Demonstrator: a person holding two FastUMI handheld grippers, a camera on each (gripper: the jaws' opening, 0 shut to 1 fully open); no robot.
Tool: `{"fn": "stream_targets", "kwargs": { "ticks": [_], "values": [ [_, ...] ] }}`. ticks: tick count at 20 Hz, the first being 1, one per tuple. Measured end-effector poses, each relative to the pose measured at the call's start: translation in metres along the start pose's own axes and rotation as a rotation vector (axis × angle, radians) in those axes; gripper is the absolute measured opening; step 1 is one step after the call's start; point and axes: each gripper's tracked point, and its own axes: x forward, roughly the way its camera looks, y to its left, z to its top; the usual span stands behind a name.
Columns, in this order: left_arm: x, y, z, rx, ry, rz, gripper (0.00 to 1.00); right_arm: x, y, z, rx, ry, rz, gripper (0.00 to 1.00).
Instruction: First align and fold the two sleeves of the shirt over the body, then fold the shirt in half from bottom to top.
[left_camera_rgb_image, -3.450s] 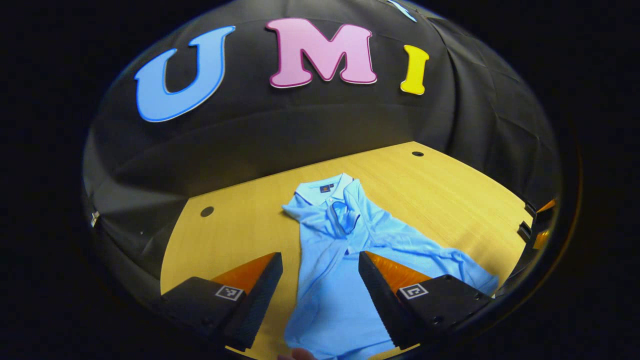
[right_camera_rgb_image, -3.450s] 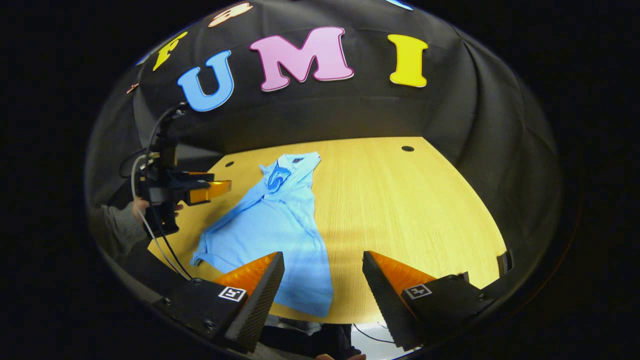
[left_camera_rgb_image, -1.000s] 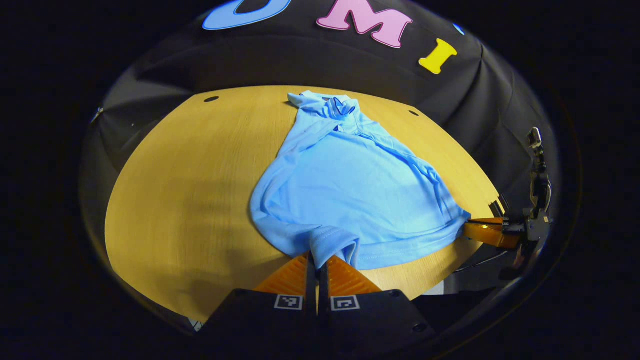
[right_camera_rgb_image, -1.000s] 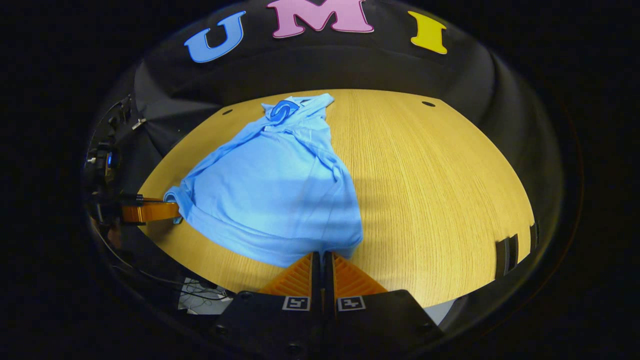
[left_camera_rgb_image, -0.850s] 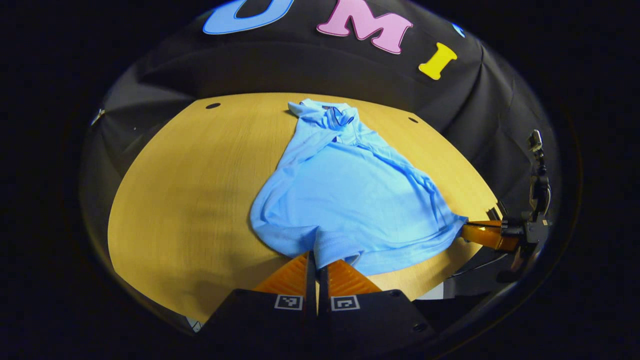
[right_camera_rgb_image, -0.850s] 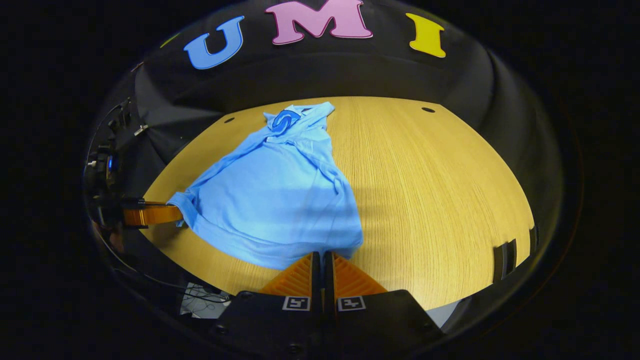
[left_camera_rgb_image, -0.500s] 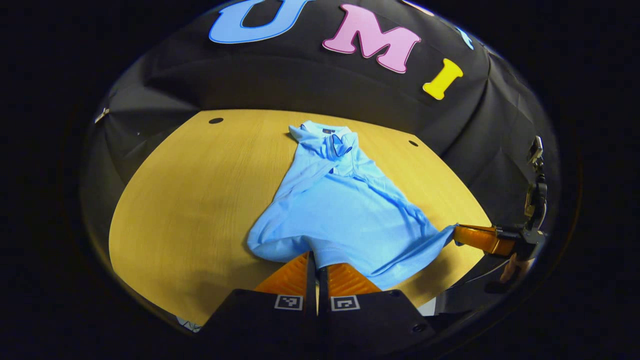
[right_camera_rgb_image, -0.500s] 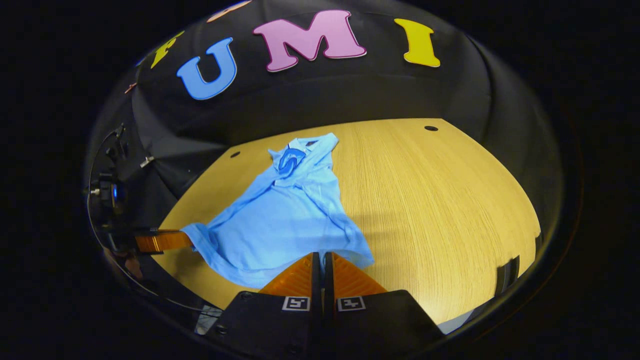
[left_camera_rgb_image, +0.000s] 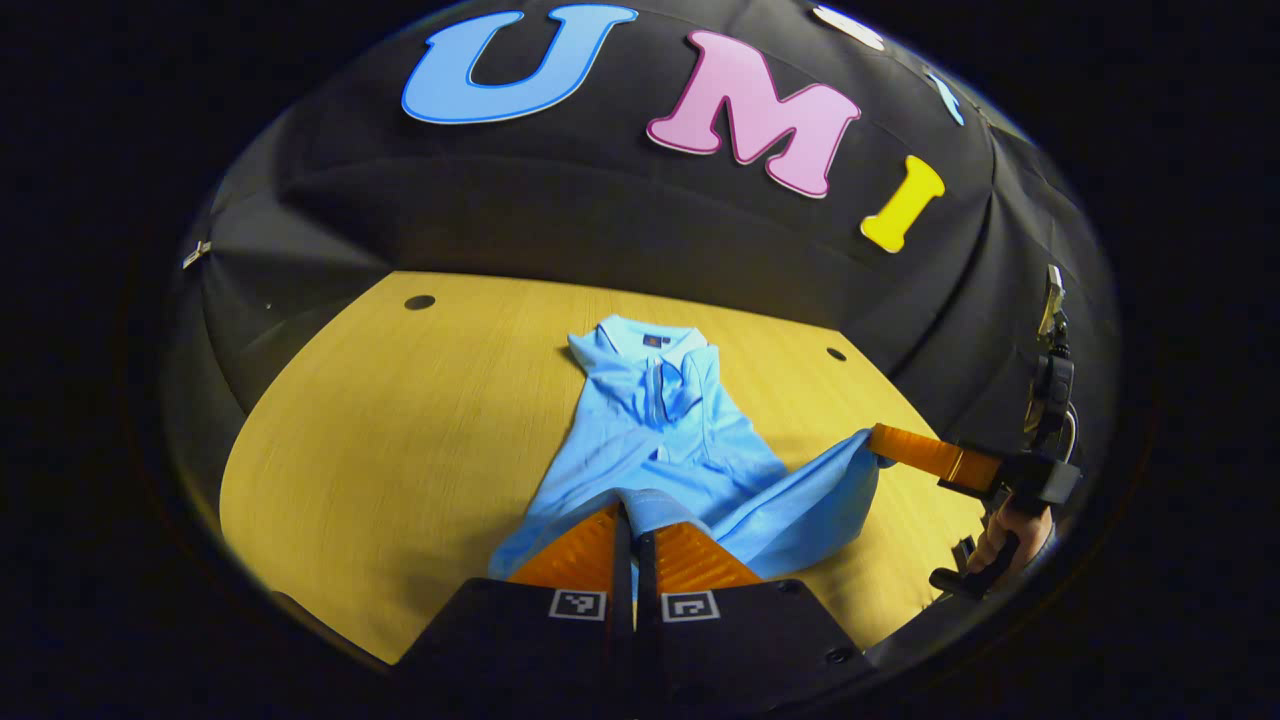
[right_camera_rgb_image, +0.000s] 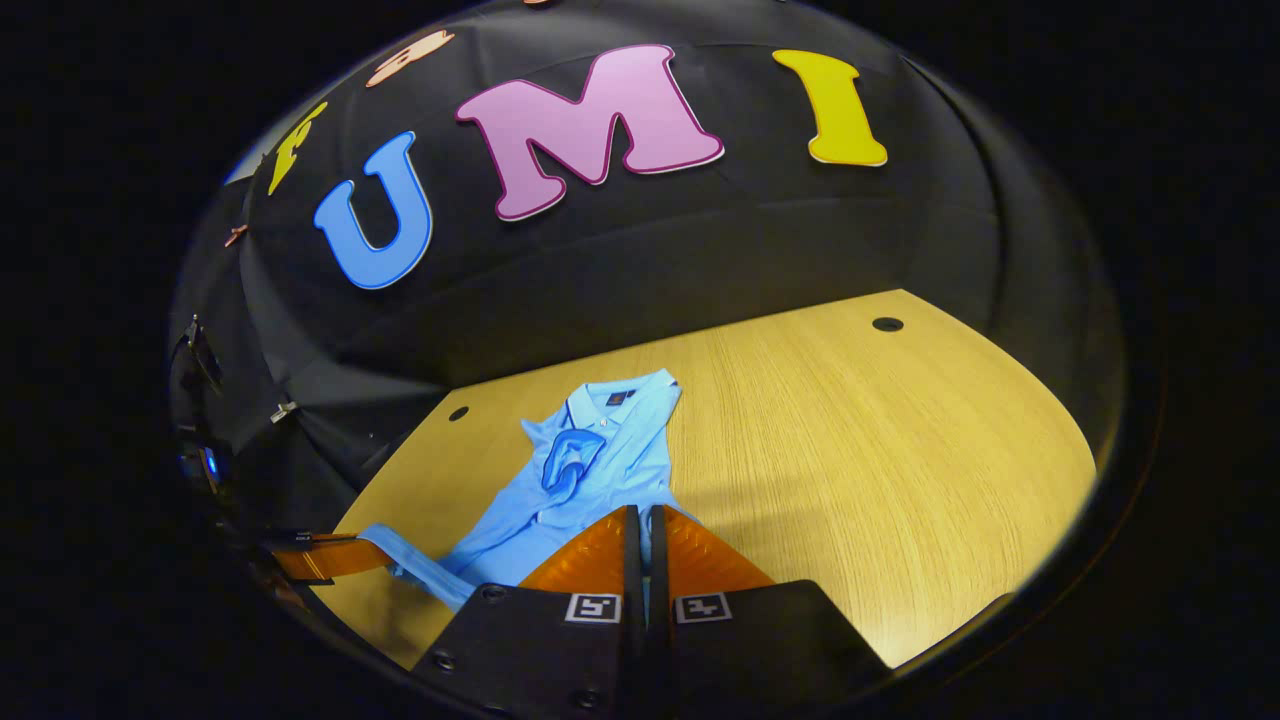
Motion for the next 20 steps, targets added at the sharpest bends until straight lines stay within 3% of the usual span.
{"fn": "stream_targets", "kwargs": {
  "ticks": [6, 14, 20],
  "values": [
    [0.046, -0.002, 0.065, 0.003, -0.086, 0.012, 0.06, 0.046, -0.006, 0.063, -0.019, -0.07, 0.013, 0.05],
    [0.105, 0.025, 0.132, -0.006, -0.163, 0.076, 0.06, 0.116, -0.009, 0.104, -0.02, -0.098, 0.028, 0.05],
    [0.167, 0.05, 0.152, 0.006, -0.159, 0.133, 0.06, 0.177, -0.025, 0.116, -0.017, -0.087, 0.009, 0.05]
  ]
}}
